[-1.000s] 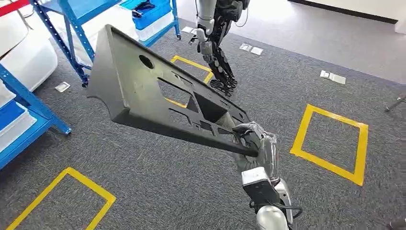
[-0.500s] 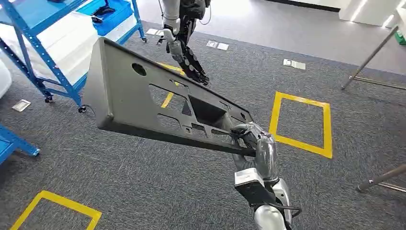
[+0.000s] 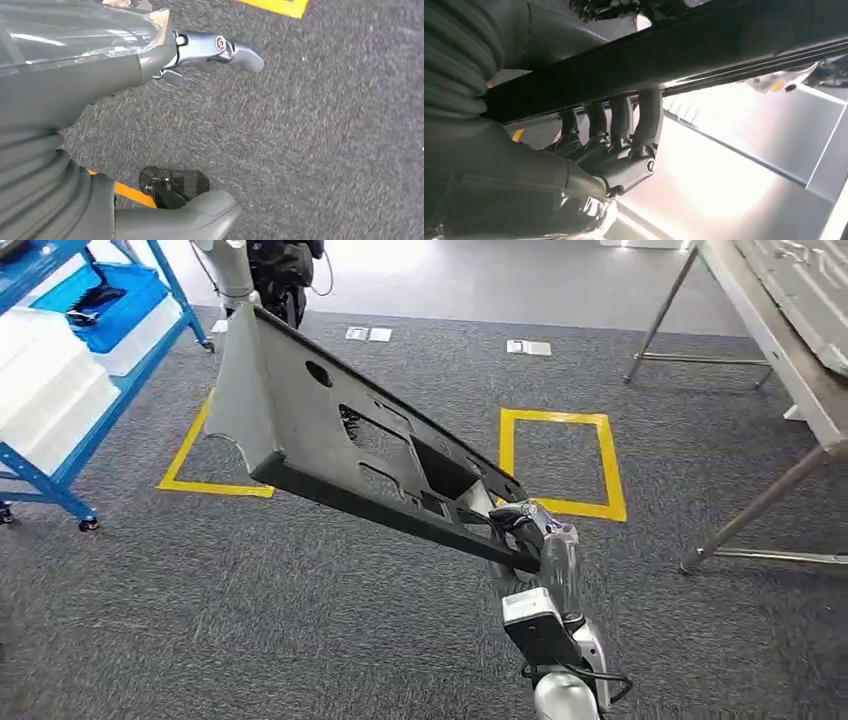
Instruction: Take the parts from the cabinet and place them on the table.
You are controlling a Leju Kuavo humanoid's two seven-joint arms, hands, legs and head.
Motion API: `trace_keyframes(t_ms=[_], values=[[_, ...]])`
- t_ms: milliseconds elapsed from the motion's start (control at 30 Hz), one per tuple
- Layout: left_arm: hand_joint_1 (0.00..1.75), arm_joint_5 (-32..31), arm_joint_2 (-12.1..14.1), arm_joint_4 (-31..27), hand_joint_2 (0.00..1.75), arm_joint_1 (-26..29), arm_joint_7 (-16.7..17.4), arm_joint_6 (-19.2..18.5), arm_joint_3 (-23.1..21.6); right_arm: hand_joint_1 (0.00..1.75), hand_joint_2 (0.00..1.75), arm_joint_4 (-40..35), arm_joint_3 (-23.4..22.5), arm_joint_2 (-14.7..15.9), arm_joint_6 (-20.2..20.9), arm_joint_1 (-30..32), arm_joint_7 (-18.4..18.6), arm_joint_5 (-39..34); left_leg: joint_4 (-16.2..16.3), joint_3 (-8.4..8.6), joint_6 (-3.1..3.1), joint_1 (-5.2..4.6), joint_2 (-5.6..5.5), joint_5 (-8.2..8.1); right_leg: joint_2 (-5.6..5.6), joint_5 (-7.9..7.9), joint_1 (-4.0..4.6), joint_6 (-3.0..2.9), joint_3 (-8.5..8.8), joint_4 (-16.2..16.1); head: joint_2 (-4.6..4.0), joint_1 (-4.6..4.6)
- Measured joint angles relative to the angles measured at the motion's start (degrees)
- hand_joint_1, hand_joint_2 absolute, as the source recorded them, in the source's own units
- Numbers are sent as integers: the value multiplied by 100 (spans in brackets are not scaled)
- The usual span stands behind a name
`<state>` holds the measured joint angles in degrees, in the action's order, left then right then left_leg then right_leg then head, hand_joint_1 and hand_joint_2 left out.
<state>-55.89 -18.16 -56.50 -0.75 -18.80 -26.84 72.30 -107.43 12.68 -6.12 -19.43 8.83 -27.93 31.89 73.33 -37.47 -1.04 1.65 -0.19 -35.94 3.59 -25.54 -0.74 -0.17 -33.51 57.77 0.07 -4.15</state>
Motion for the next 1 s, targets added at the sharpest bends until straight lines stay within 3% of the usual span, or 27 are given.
trace_keyframes(t_ms=[33, 67, 100, 133, 200, 267, 300, 333, 367, 433, 467, 500, 533, 567, 600, 633, 767, 800, 833, 867, 900, 933, 967, 1000], values=[[0, 0, 0, 2, 175, -3, 0, 0, 0, 175, 175, 0, 0, 0, 0, 1, 0, 0, -361, 154, 25, 0, -15, 269, 88, 0, 2, 1, 18, 0, 0, 0], [0, 0, 0, 2, 175, -4, 0, 0, -2, 175, 175, 0, 0, 0, 0, 0, 0, 0, -889, 392, 53, 2, -109, 569, 174, 0, 3, 2, 36, 2, 0, 0], [0, 0, 2, 2, 175, -4, 0, 0, 0, 175, 175, 0, 0, 0, 0, 0, 0, -2, -1354, 611, 84, 5, -356, 773, 246, 1, -5, 6, 42, 3, 0, 0], [0, 0, 4, 2, 175, -7, 0, -2, 9, 175, 175, 0, 0, 0, 0, -7, 0, -4, -1569, 692, 93, 6, -528, 735, 303, 1, 53, 28, 25, 35, 0, -2], [0, -2, 4, 2, 175, -11, 0, 0, 9, 175, 175, -2, 0, 0, 0, -4, 0, -4, -1563, 679, 93, -46, -378, 747, 423, 34, 12, 97, -31, 9, 0, -2], [0, 0, 2, 2, 175, -38, -2, -2, 4, 175, 175, -2, -4, 2, 2, 17, 9, -4, -1628, 714, 187, -83, -231, 807, 567, 89, 7, 198, -136, -50, 0, -2], [0, 0, -4, 4, 175, -43, -2, -4, -2, 175, 175, 0, -4, 7, 2, 21, 13, -2, -1709, 723, 243, -28, -138, 874, 420, 61, 6, 191, -122, 44, 0, -7], [0, 0, -2, 4, 175, -45, -11, -4, -4, 175, 175, 0, -2, 11, 4, 19, 31, 2, -1748, 729, 271, -57, -73, 887, 26, -104, 43, 158, -277, 284, 0, -15], [0, -4, 2, 4, 175, -37, -11, -4, -2, 175, 175, 0, -2, 18, 24, 7, 50, 2, -1749, 727, 290, -69, 28, 896, -148, -317, 36, 129, -493, 699, 0, -37], [0, -6, 4, 11, 175, -25, -11, -4, 0, 175, 175, 15, -4, 37, 42, 14, 83, 2, -1745, 717, 299, -90, 216, 890, -262, -662, 17, 133, -920, 1619, 0, -37], [0, -9, 4, 18, 175, -27, -11, -4, 0, 175, 175, 24, -4, 46, 44, 19, 90, 0, -1743, 711, 297, -95, 292, 889, -279, -697, -2, 174, -1003, 1816, 0, -39], [0, -9, 4, 20, 175, -31, -11, -4, 0, 175, 175, 33, -4, 55, 44, 24, 101, 0, -1741, 707, 294, -95, 366, 887, -295, -646, -14, 221, -936, 1717, 0, -39], [0, -20, 4, 24, 175, -37, -11, -4, -4, 175, 175, 35, -4, 61, 44, 26, 105, 0, -1739, 712, 287, -95, 433, 883, -325, -512, -32, 289, -715, 1366, 0, -37], [0, -28, 4, 29, 175, -43, -11, -4, -11, 175, 175, 35, -4, 66, 42, 26, 107, 0, -1738, 725, 267, -91, 495, 871, -399, -333, -62, 352, -394, 809, 0, -39], [0, -39, 7, 33, 175, -49, -11, -2, -22, 175, 175, 35, -4, 68, 39, 26, 109, 2, -1727, 744, 238, -88, 560, 855, -625, -182, -85, 392, -49, 230, 0, -39], [0, -41, 20, 33, 175, -47, -11, 2, -39, 175, 175, 35, -4, 70, 37, 15, 111, 2, -1710, 755, 188, -132, 600, 818, -896, -149, -39, 351, 70, -30, 0, -42], [0, -44, 39, 57, 175, -75, -4, 48, -126, 175, 175, 28, -13, 85, 35, 50, 127, -59, -1714, 820, 58, -113, 857, 778, -595, -77, 14, 186, -17, -27, 0, -22], [0, -44, 50, 64, 175, -89, -4, 55, -162, 175, 175, 9, -15, 85, 35, 71, 129, -70, -1676, 811, 4, -71, 815, 722, -516, -47, -104, 121, 68, -56, 0, -13], [0, -44, 66, 68, 175, -106, -4, 61, -168, 175, 175, -9, -20, 81, 35, 81, 129, -77, -1501, 765, -8, -53, 484, 566, -451, -31, -81, 85, 67, -55, 0, -13], [0, -44, 63, 81, 175, -113, -4, 61, -181, 175, 175, -11, -26, 81, 35, 72, 129, -83, -1116, 608, -8, -43, 227, 303, -400, -25, -74, 37, 62, -54, 0, -7], [0, -44, 63, 88, 175, -101, 0, 63, -184, 175, 175, -11, -24, 79, 39, 79, 131, -94, -611, 375, -12, -45, 86, 44, -317, -19, -61, 16, 61, -54, 0, 0], [0, -44, 68, 90, 175, -92, 4, 70, -184, 175, 175, -11, -26, 79, 39, 86, 131, -96, -154, 141, -13, -46, 31, -139, -223, -21, -44, 13, 57, -53, 0, -2], [0, -41, 72, 94, 175, -91, 11, 72, -184, 175, 175, -11, -35, 79, 50, 99, 131, -101, 132, -27, -7, -46, 11, -182, -131, -20, -27, 13, 57, -51, 0, 0], [0, -35, 72, 94, 175, -84, 22, 77, -184, 175, 175, -11, -39, 79, 59, 111, 131, -103, 96, -47, 10, -46, 3, -58, -33, -20, -15, 13, 66, -48, 0, 0]])
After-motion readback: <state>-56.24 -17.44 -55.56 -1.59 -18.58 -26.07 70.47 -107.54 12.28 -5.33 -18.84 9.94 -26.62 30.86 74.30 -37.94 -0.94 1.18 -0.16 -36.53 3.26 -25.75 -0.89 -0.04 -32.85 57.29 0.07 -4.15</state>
